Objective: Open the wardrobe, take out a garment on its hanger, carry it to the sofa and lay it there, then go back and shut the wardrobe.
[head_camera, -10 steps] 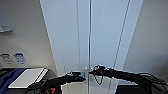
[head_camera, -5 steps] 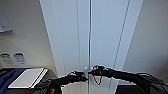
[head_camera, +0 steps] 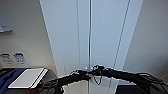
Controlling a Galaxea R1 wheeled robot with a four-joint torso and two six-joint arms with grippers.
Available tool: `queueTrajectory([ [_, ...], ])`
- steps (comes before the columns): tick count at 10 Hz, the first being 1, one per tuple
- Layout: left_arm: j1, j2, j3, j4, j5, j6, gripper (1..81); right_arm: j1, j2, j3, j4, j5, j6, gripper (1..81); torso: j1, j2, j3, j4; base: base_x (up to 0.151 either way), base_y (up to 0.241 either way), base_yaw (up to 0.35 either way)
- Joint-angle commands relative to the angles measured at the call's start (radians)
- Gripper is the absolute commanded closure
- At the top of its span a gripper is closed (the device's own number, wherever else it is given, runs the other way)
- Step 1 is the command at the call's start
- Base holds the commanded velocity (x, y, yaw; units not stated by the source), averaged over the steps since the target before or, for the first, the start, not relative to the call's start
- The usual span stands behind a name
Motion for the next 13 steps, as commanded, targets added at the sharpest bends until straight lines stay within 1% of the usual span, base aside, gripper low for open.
queueTrajectory([
  [1,-0.192,0.067,-0.009,0.024,-0.030,0.005,1.0,0.176,0.018,0.045,0.016,0.003,0.003,1.0,0.000,0.000,0.000,0.000,0.000,0.000,0.000],
  [4,-0.186,0.135,0.002,0.024,-0.030,0.005,1.0,0.158,0.019,0.070,0.016,0.020,0.005,1.0,0.000,0.000,0.000,0.000,0.000,0.000,0.000],
  [5,-0.185,0.135,0.035,0.018,-0.029,0.005,1.0,0.149,0.013,0.099,0.018,0.035,0.003,1.0,0.000,0.000,0.000,0.000,0.000,0.000,0.000],
  [6,-0.178,0.133,0.124,0.018,-0.027,0.005,1.0,0.133,0.001,0.136,0.018,0.045,0.005,1.0,0.000,0.000,0.000,0.000,0.000,0.000,0.000],
  [7,-0.169,0.093,0.250,0.015,-0.027,-0.001,1.0,0.115,-0.007,0.159,0.019,0.065,0.003,1.0,0.000,0.000,0.000,0.000,0.000,0.000,0.000],
  [9,-0.145,-0.029,0.529,0.010,-0.024,-0.001,1.0,0.095,-0.022,0.209,0.018,0.089,0.003,1.0,0.000,0.000,0.000,0.000,0.000,0.000,0.000],
  [12,-0.074,-0.227,0.829,0.012,-0.027,-0.002,1.0,0.067,-0.071,0.306,0.018,0.128,0.003,1.0,0.002,0.000,0.000,0.000,0.000,0.000,0.000],
  [13,-0.045,-0.313,0.942,0.021,-0.027,-0.001,1.0,0.055,-0.098,0.352,0.018,0.141,0.003,1.0,0.002,0.001,0.000,0.000,0.000,0.000,0.000],
])
